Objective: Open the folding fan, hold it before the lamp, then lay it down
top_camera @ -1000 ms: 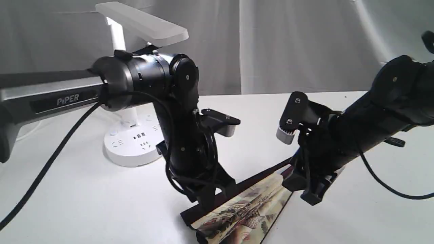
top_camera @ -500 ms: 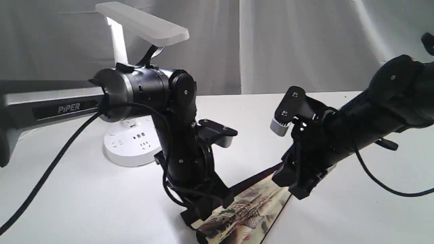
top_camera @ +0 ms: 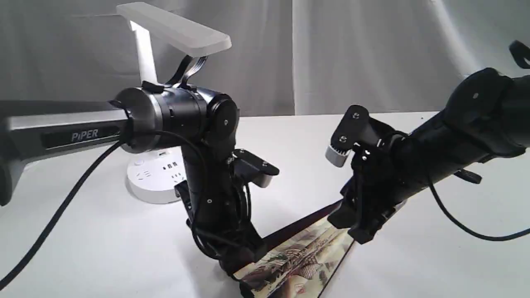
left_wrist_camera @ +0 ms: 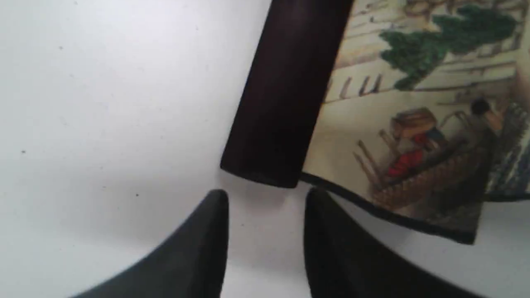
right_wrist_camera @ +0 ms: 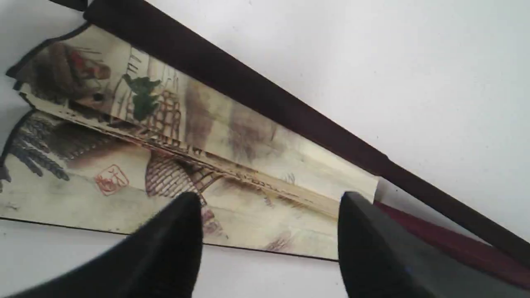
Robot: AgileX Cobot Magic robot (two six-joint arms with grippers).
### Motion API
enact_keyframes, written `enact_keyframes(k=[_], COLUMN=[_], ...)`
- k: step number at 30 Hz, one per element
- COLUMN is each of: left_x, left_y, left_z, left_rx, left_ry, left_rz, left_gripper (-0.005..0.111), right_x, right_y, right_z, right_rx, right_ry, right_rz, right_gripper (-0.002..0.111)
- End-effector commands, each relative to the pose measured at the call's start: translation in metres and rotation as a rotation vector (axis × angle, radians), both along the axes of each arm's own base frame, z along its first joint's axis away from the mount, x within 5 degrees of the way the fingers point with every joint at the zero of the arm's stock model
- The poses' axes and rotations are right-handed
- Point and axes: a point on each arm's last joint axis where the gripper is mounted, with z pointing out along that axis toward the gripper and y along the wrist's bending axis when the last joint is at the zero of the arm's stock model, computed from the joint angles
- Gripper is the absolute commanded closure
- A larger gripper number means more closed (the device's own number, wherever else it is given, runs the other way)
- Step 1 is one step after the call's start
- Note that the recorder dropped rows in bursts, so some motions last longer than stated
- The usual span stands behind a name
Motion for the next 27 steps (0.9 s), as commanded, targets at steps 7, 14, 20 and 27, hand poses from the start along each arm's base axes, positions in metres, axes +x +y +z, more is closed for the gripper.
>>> enact_keyframes(k=[7,14,20,27], left_x=[0.001,0.006,0.009,0.011], left_y=[0.025,0.034,0.042,0.049], left_z=[-0.014,-0.014,-0.014,-0.014], left_rx=[0.035,0.035,0.036,0.039], left_ry=[0.042,0.060,0.064,0.080], left_rz=[0.074,0.105,0.117,0.136], left_gripper=[0.076,0.076,0.076,0.076], right_x=[-0.001,0.001,0.006,0.027], right_y=[0.003,0.009,0.021,0.023], right_z=[-0.001,-0.001,-0.016,-0.008], right_rx=[0.013,0.007,0.013,-0.116], right_ry=[-0.005,-0.038,0.062,0.166], right_rz=[-0.012,-0.013,-0.064,-0.031], right_gripper=[0.055,0.055,0.055,0.055])
